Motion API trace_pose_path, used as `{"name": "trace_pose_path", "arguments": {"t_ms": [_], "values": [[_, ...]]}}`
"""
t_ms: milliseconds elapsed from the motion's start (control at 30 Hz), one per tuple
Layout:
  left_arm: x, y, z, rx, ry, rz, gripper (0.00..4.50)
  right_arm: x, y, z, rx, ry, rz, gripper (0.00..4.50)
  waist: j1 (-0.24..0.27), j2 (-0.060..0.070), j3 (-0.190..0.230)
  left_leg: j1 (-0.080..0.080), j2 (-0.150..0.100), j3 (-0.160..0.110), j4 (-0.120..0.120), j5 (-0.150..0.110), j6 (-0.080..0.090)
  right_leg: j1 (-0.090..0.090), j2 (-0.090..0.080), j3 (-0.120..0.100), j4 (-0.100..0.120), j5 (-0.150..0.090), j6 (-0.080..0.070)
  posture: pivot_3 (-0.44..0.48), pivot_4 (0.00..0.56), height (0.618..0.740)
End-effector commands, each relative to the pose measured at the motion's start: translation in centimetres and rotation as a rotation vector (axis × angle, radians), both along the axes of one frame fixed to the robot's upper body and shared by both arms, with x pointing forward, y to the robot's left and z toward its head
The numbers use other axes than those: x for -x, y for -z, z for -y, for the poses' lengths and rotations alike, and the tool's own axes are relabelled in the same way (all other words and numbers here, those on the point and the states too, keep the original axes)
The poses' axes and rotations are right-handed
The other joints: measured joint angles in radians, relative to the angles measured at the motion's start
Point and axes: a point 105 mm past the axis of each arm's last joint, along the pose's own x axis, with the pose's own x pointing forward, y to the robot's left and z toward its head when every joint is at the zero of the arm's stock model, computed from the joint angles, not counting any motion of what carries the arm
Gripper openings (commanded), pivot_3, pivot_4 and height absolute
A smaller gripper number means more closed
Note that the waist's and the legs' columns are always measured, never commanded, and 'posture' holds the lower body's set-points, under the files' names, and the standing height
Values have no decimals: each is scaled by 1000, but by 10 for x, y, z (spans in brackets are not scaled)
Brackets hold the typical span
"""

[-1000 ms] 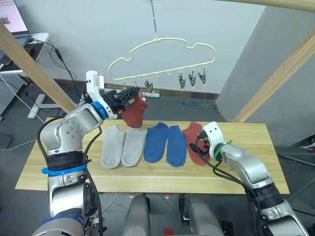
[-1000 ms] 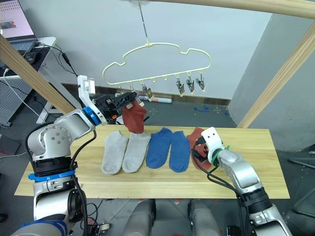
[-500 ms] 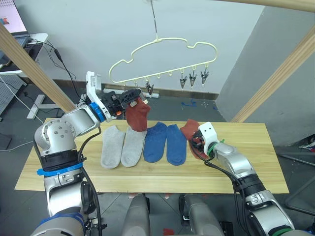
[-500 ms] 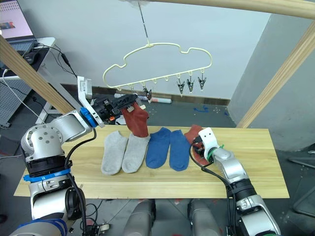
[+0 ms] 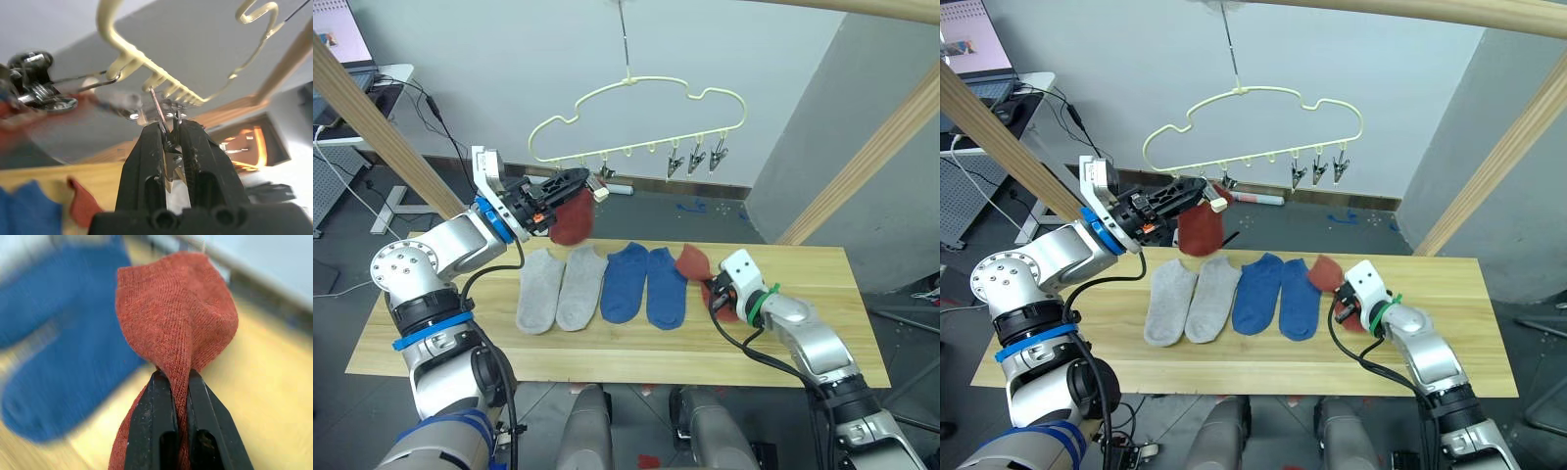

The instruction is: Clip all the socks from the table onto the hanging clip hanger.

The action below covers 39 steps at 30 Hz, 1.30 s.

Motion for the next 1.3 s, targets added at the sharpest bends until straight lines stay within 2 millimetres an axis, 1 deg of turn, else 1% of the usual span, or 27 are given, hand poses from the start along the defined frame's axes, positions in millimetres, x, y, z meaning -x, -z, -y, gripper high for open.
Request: {"name": "trace_pose_path", "arguments": {"t_ms": [33,67,133,200,367,500,667,867,1067,1300], "values": [[5,-9,-6,39,12,17,181,16,-57,-16,-142,-121,175,17,2,0,0,0,0,0,0,0,0,0,0,0,0,0,0,132,272,740],[5,-8,-5,33,11,12,181,21,-69,-22,-190,-150,200,17,3,0,0,0,0,0,0,0,0,0,0,0,0,0,0,131,271,740],[5,-6,-4,29,6,9,181,29,-83,-33,-255,-201,209,17,5,0,0,0,0,0,0,0,0,0,0,0,-1,0,0,128,271,740],[4,-7,-3,32,-1,11,181,34,-89,-43,-288,-240,194,17,7,0,0,0,0,0,0,0,0,0,-1,0,-1,0,0,126,270,740],[3,-6,-1,14,-14,18,181,35,-93,-57,-331,-251,171,17,10,0,0,0,-1,0,0,0,-1,0,-1,0,0,0,0,129,270,740],[4,-8,1,12,-9,28,181,42,-92,-71,-362,-300,136,17,10,0,0,0,0,0,0,0,-1,0,-1,0,0,0,0,132,275,740],[4,-8,1,8,-14,30,181,45,-89,-79,-350,-324,121,17,10,0,0,0,-1,0,0,0,-1,0,-1,0,-1,0,0,138,280,740],[5,-6,2,0,-15,33,181,45,-90,-84,-330,-333,125,17,10,0,0,0,0,0,0,0,-1,0,-1,0,-1,0,0,138,280,740],[5,-7,3,1,-14,39,181,42,-94,-89,-333,-336,140,17,11,0,0,0,0,0,0,0,-1,0,-1,0,-1,0,0,138,280,740],[4,-8,2,3,-27,42,181,45,-96,-93,-328,-357,146,17,11,0,0,0,0,0,0,0,-1,0,-1,0,-1,0,0,147,283,740]]}}
